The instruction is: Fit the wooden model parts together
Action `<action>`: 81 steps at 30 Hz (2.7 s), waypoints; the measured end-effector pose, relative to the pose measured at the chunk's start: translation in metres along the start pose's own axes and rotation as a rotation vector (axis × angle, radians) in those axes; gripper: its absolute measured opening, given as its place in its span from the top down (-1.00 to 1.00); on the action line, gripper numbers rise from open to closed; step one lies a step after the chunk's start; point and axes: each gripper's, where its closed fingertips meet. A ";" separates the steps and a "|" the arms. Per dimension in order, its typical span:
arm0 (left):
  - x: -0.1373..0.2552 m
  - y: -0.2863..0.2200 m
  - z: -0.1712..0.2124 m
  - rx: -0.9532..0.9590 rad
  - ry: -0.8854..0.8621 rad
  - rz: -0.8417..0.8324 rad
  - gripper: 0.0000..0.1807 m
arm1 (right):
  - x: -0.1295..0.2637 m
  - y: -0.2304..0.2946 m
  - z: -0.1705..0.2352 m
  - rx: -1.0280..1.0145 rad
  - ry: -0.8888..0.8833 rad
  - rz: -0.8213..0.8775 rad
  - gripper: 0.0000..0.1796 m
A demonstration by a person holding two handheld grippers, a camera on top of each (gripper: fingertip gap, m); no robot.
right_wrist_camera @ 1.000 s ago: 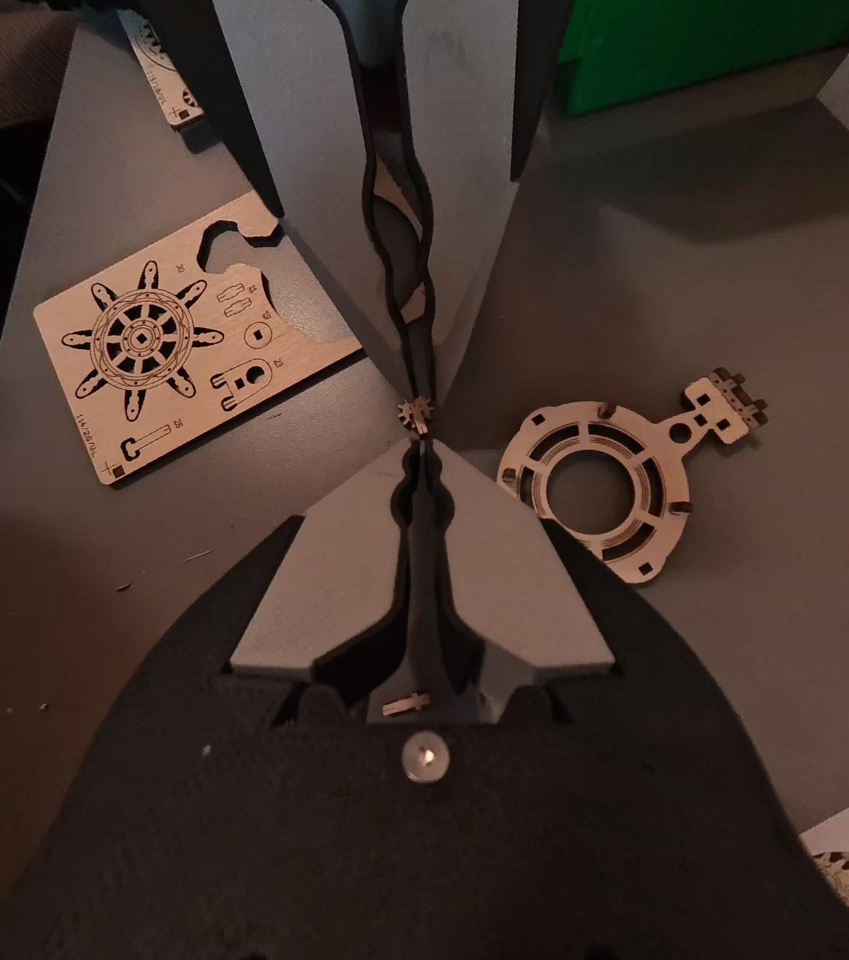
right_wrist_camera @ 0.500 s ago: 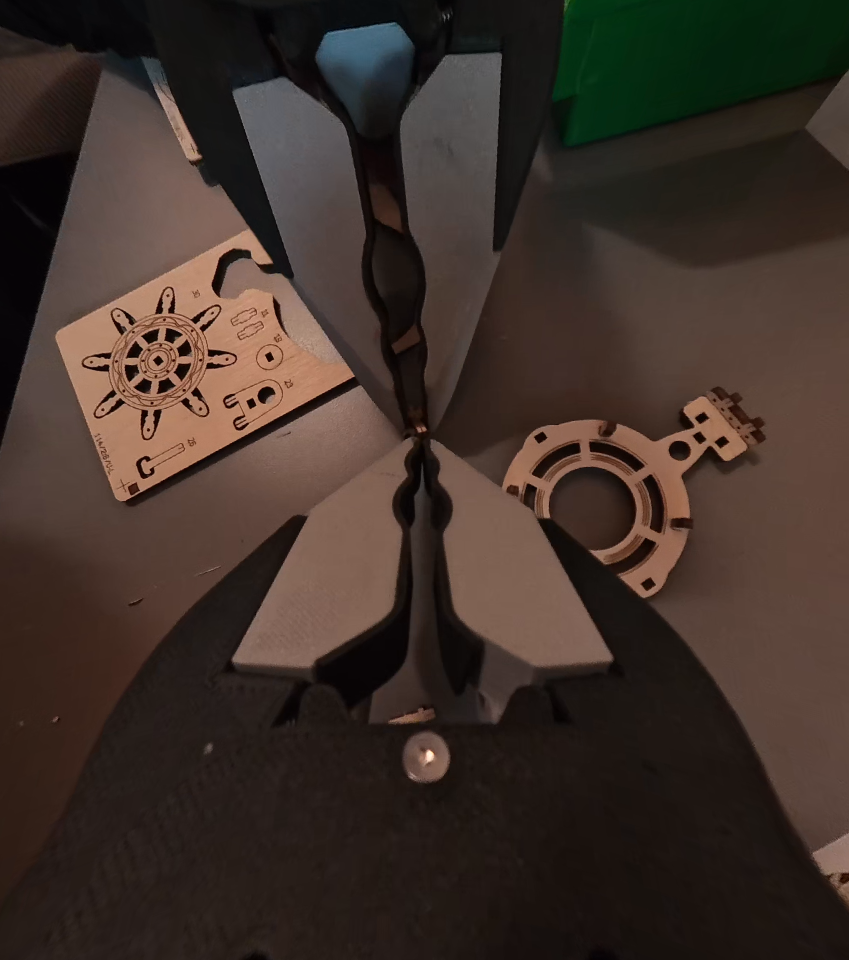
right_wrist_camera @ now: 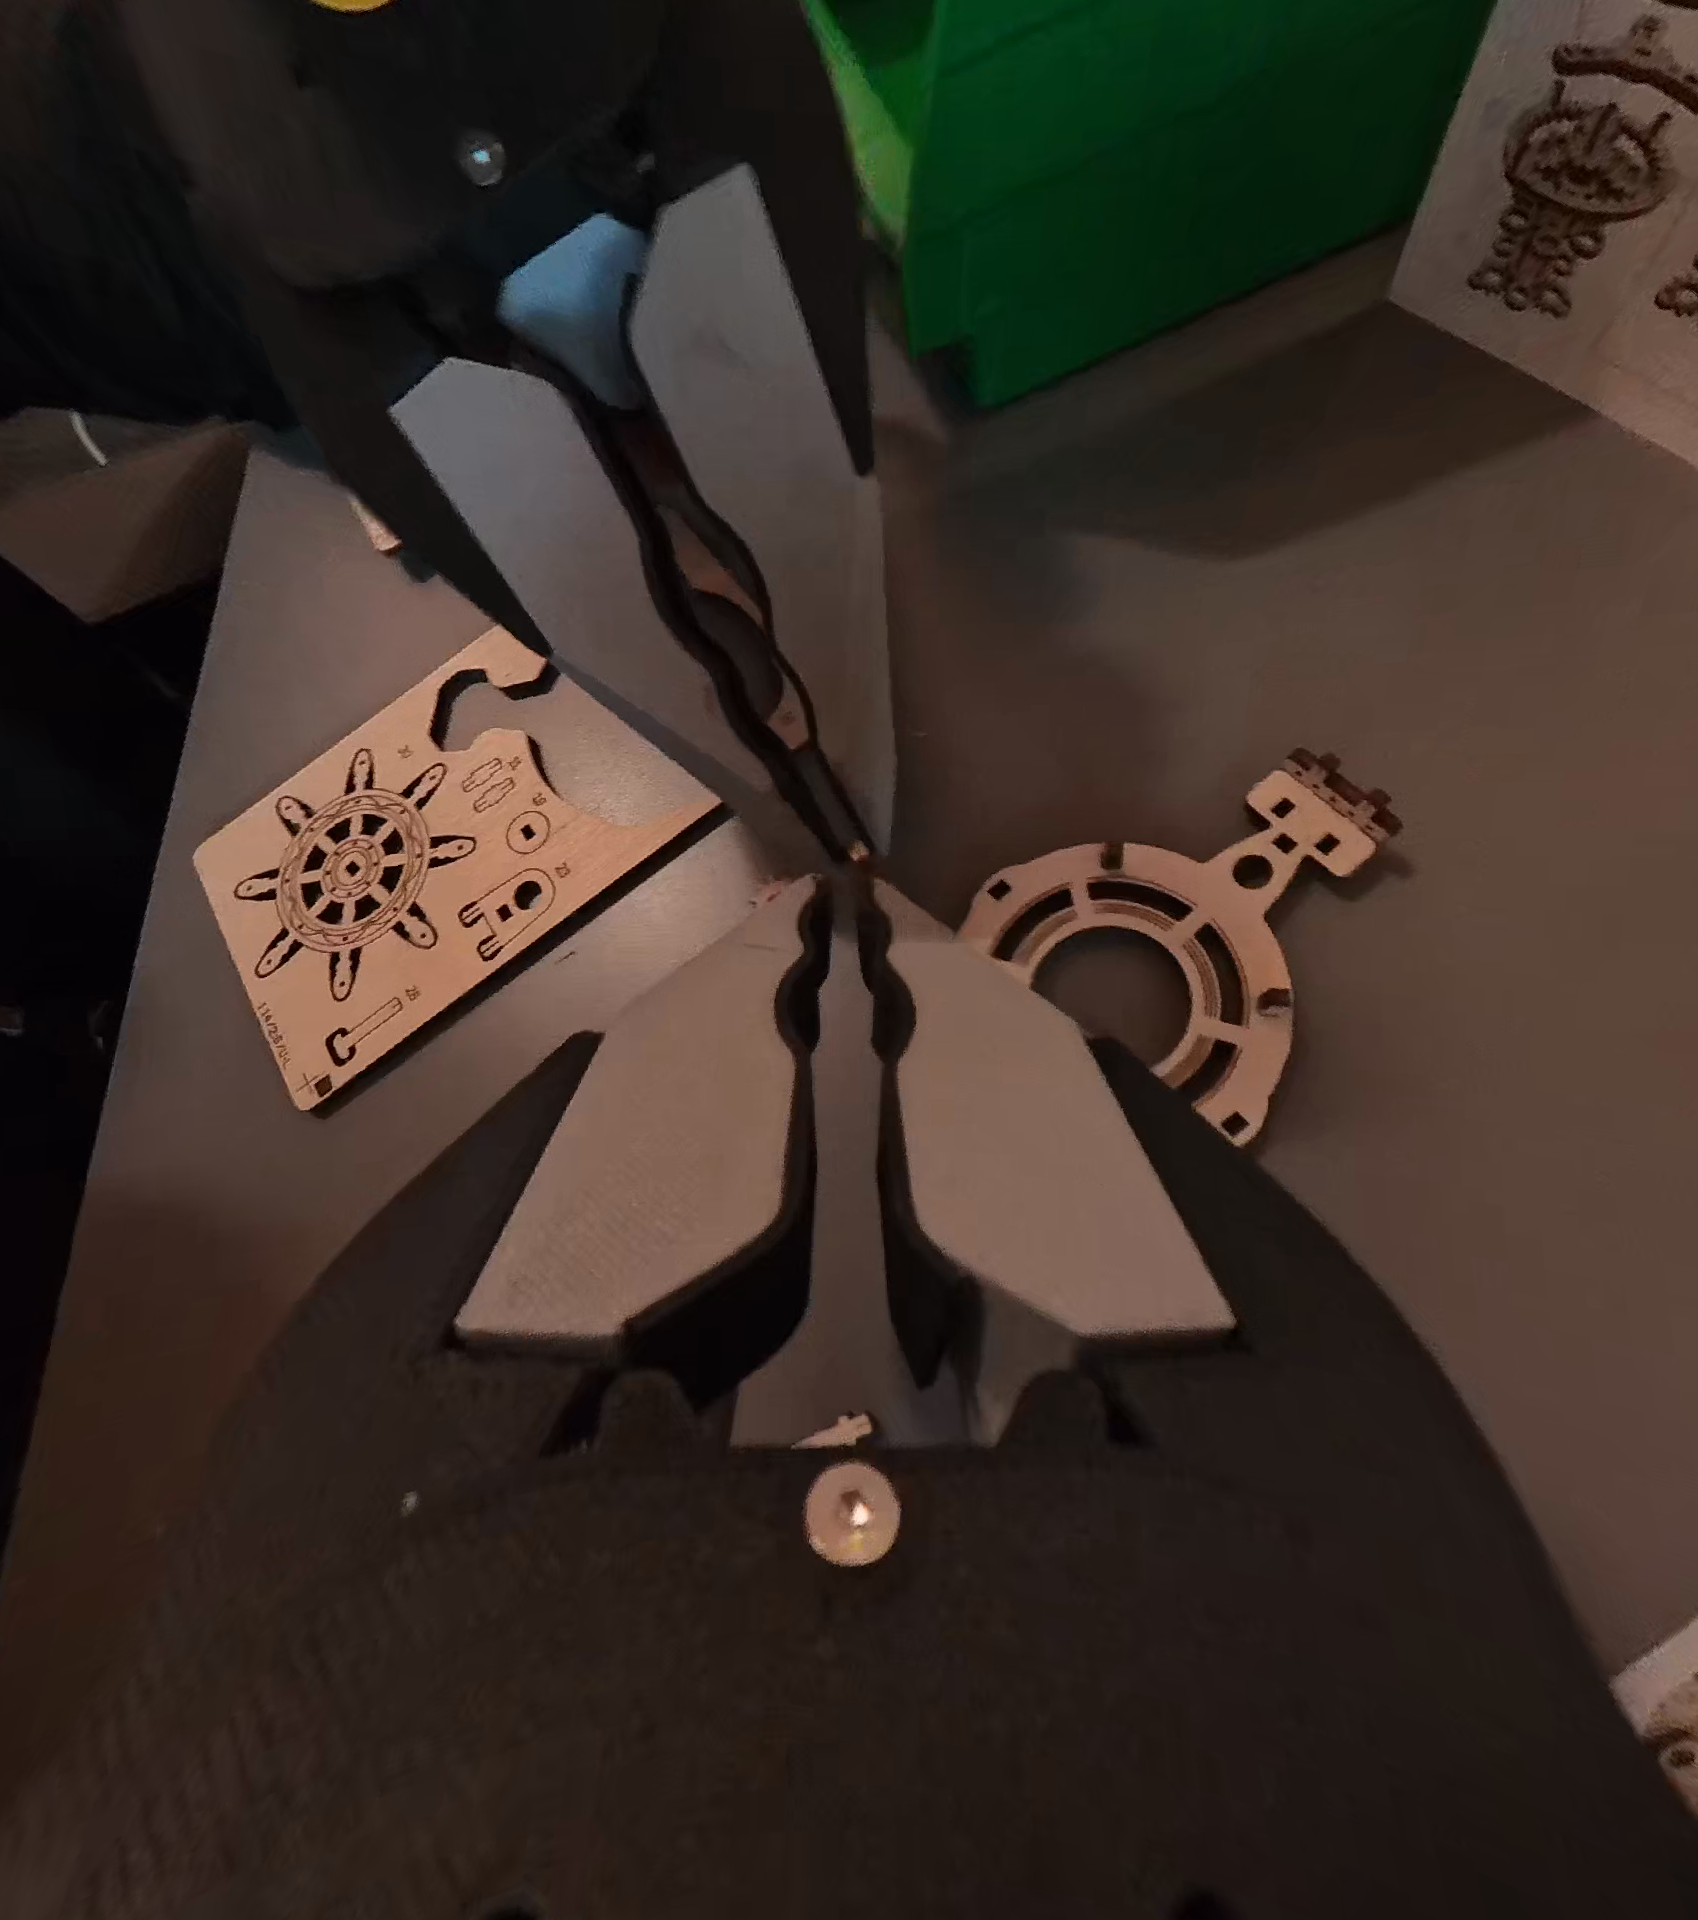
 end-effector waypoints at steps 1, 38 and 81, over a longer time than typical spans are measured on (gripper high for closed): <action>0.000 0.001 0.000 -0.012 0.005 -0.019 0.97 | 0.001 -0.002 0.000 -0.019 -0.004 -0.003 0.99; 0.011 -0.010 -0.002 0.077 -0.051 0.161 0.95 | -0.001 0.012 -0.004 0.057 0.016 -0.039 0.99; 0.020 -0.006 -0.014 0.104 -0.124 0.134 0.98 | 0.014 0.010 -0.015 0.112 -0.066 0.032 0.99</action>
Point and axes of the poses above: each gripper's, where its closed fingertips meet, x back along the fingers, z out of its underside, y = z × x across the jaws, and after that the axes turned 14 degrees about y, right-handed
